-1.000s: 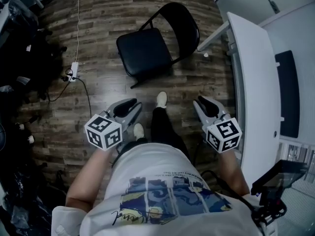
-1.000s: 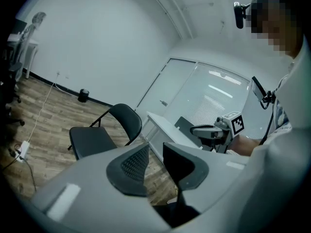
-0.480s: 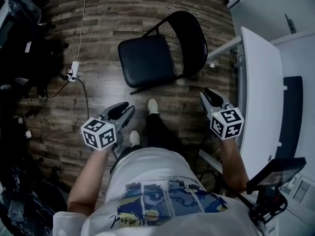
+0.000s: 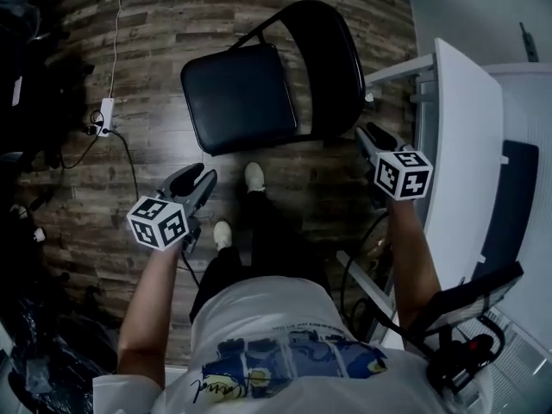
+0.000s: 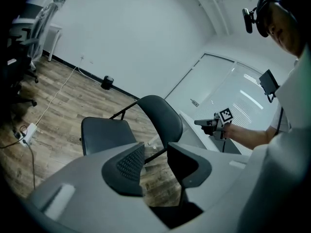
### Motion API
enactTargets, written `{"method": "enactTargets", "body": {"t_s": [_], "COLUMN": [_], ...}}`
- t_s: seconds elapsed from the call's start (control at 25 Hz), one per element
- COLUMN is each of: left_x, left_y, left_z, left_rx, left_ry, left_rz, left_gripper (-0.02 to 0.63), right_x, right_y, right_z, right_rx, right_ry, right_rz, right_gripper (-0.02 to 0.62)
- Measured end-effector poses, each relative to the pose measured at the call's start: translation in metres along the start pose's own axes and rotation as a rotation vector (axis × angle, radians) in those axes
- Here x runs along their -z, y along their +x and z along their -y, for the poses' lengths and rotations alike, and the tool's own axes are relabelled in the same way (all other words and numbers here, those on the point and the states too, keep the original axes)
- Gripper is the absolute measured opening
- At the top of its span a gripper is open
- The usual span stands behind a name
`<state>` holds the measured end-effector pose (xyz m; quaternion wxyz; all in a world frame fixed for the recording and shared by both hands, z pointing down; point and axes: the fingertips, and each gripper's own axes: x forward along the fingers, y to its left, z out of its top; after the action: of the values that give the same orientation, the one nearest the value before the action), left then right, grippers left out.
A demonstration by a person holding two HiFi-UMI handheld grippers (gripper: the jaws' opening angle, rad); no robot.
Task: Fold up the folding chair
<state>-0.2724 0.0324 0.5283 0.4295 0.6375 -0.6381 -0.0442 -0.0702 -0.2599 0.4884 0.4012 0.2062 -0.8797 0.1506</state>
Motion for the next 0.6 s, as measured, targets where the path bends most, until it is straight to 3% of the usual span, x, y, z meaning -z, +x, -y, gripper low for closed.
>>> {"method": "enactTargets", "body": {"t_s": [0.36, 0.6], "left_x": [0.030, 0.059], "left_y": [0.074, 0.108], "left_z": [-0.083, -0.130], "left_rx": [-0.072, -0.107], "left_ry": [-0.059, -0.198], "left_rz": [-0.062, -0.076], "left_gripper": [0.199, 0.244], "right_x": [0.013, 0.019], "right_y": [0.088, 0.119], "right_z": [0.059, 0.073], "right_rx": [0.004, -0.015], "right_ry": [0.068, 0.097], "right_rz": [-0.082, -0.110], "right_gripper": [0.190, 0.202]}}
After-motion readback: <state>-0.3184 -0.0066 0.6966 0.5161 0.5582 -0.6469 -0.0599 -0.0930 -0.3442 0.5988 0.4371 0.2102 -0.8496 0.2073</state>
